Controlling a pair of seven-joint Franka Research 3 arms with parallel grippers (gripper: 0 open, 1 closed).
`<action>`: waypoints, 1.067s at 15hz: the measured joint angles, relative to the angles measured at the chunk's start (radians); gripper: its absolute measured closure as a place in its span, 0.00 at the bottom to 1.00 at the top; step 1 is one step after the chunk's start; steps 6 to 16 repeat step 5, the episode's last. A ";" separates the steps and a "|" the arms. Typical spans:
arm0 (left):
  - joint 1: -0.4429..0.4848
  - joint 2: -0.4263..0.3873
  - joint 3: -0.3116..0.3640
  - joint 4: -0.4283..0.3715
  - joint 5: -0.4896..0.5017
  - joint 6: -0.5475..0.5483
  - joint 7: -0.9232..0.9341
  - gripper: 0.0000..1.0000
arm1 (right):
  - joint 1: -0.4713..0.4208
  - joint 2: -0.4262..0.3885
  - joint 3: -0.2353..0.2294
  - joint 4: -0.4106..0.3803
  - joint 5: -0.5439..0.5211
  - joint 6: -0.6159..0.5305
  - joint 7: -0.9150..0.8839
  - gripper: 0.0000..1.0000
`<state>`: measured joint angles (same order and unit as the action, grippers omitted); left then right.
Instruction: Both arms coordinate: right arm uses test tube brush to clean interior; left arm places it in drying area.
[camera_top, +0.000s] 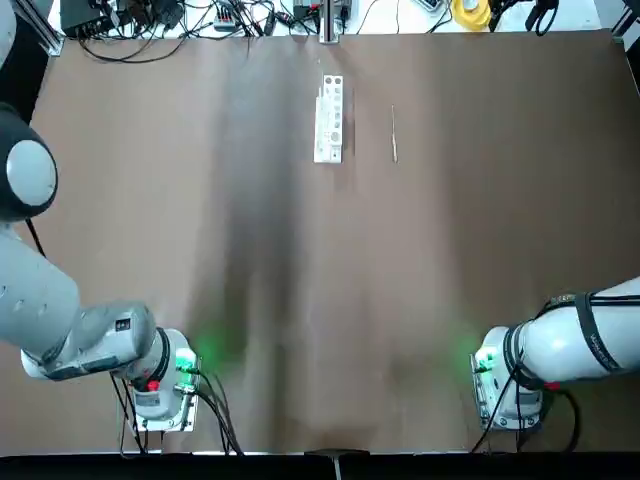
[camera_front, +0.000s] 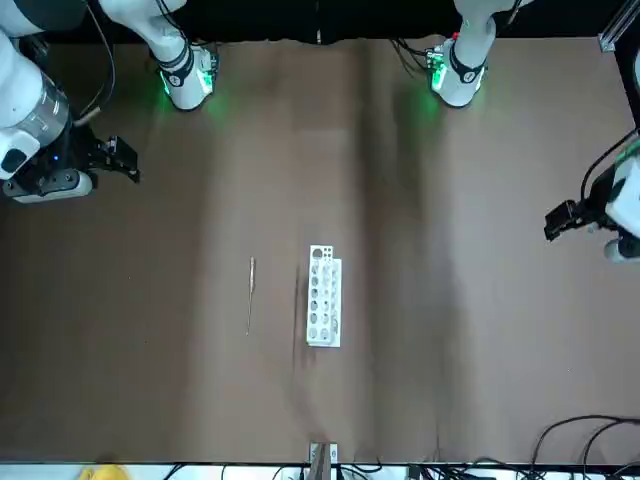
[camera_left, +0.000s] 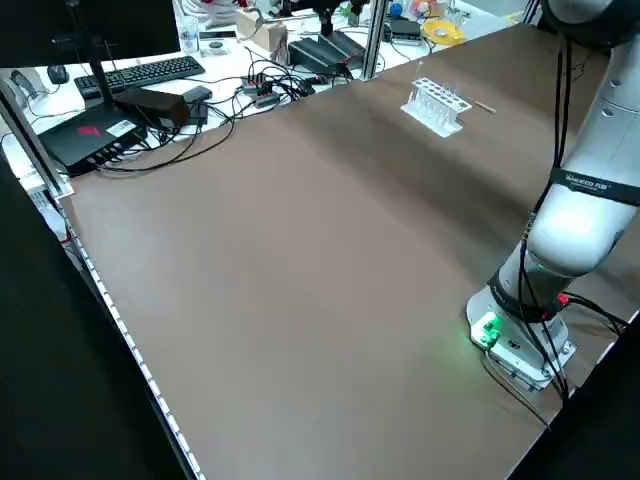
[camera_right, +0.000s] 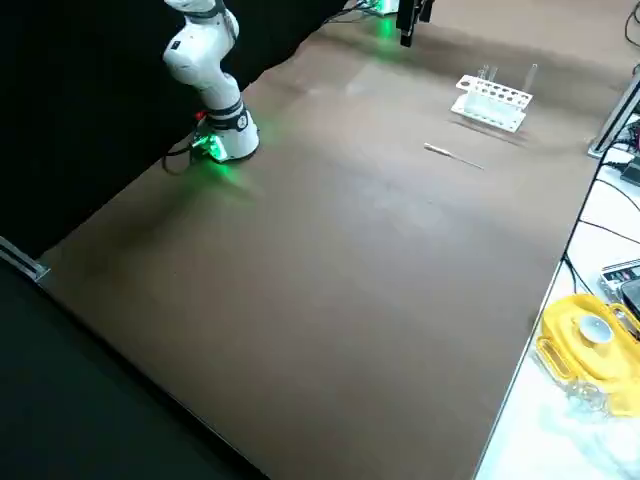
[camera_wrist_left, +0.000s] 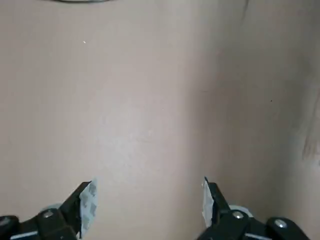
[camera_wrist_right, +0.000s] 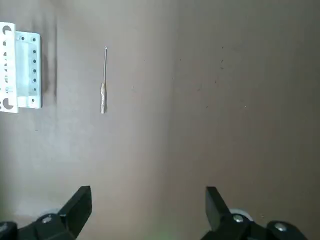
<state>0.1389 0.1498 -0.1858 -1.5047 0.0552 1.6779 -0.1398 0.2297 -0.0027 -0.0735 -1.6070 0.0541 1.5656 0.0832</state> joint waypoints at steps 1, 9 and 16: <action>-0.002 -0.015 -0.008 0.000 0.004 -0.006 -0.001 0.01 | 0.000 0.000 0.000 0.000 0.000 0.000 0.000 0.00; -0.004 -0.031 -0.048 -0.002 0.011 -0.013 -0.005 0.01 | 0.000 0.000 0.000 0.000 0.000 0.000 0.000 0.00; -0.004 -0.031 -0.048 -0.002 0.011 -0.013 -0.005 0.01 | 0.000 0.000 0.000 0.000 0.000 0.000 0.000 0.00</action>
